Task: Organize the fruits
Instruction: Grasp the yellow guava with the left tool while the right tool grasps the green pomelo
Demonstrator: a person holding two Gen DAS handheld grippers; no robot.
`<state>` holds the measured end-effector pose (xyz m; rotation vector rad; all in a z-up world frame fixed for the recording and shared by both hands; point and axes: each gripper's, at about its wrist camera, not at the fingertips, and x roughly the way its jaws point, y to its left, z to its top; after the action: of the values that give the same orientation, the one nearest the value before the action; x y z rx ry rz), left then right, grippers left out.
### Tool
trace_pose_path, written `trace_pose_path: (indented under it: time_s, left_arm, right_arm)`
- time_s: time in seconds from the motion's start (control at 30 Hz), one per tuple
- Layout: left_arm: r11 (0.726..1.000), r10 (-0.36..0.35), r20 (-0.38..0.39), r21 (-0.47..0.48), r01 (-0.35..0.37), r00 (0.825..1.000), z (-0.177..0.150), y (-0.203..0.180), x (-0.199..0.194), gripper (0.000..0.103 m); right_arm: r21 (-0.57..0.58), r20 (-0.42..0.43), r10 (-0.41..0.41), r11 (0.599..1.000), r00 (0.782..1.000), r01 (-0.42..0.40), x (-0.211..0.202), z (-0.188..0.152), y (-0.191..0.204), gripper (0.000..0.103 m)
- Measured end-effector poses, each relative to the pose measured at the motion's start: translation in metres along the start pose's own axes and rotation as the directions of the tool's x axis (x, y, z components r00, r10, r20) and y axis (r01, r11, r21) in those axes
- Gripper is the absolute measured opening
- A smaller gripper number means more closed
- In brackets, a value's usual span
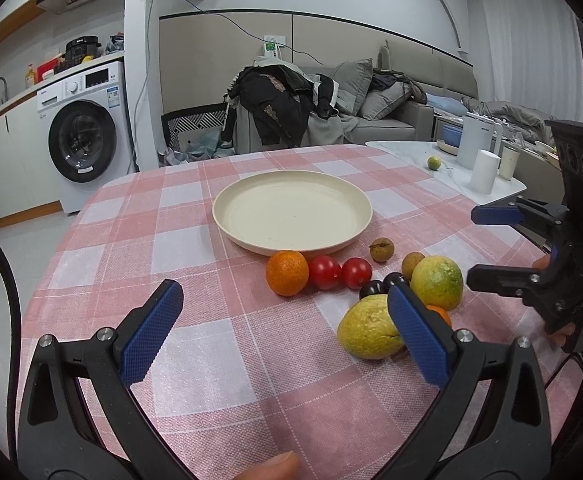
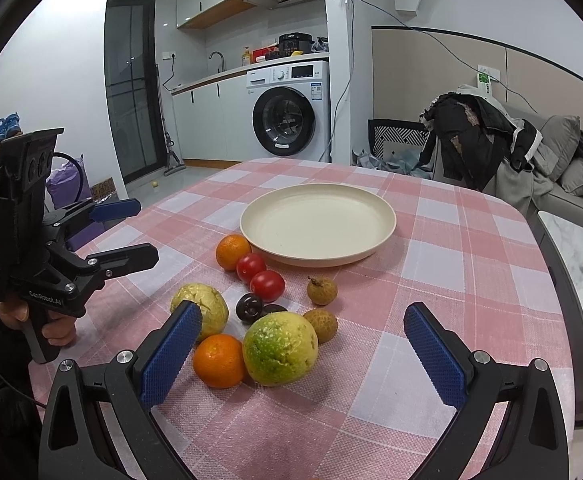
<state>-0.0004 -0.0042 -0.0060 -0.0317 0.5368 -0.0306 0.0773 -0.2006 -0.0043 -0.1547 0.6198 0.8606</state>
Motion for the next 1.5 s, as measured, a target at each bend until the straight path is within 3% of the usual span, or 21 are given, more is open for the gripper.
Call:
trace_pose_path:
  time_s: [0.33,0.53,0.63,0.77,0.97,1.03,1.07,1.5]
  left_arm:
    - [0.997,-0.058,-0.106,0.038,0.062,0.993,-0.006,0.001,0.014,0.101]
    - [0.993,-0.090,-0.174,0.054,0.101,0.981,-0.011,0.003,0.028,0.093]
    - [0.991,-0.111,-0.200,0.050,0.124,0.973,-0.012,-0.002,0.037,0.088]
    - [0.988,-0.125,-0.228,0.055,0.141,0.966,-0.011,-0.010,0.051,0.082]
    - [0.981,-0.164,-0.260,0.062,0.185,0.952,-0.007,-0.030,0.063,0.060]
    - [0.977,-0.183,-0.264,0.059,0.205,0.947,-0.007,-0.033,0.063,0.048]
    - [0.977,-0.183,-0.262,0.057,0.205,0.948,-0.007,-0.033,0.062,0.048]
    - [0.977,-0.205,-0.239,0.015,0.215,0.949,-0.004,-0.026,0.053,0.039]
  right_arm:
    - [0.029,-0.112,-0.069,0.997,0.991,0.072,0.011,0.000,-0.010,0.103]
    - [0.076,-0.173,-0.009,0.997,0.985,0.022,0.019,-0.003,-0.011,0.102]
    - [0.125,-0.213,0.033,0.992,0.976,-0.006,0.028,-0.004,-0.014,0.082]
    - [0.167,-0.233,0.084,0.985,0.969,-0.046,0.036,-0.006,-0.015,0.075]
    - [0.192,-0.242,0.112,0.979,0.964,-0.066,0.039,-0.007,-0.010,0.061]
    - [0.199,-0.243,0.121,0.977,0.962,-0.072,0.040,-0.006,-0.009,0.056]
    - [0.204,-0.246,0.126,0.976,0.961,-0.075,0.041,-0.005,-0.009,0.053]
    - [0.169,-0.240,0.102,0.984,0.966,-0.062,0.039,-0.005,-0.004,0.051]
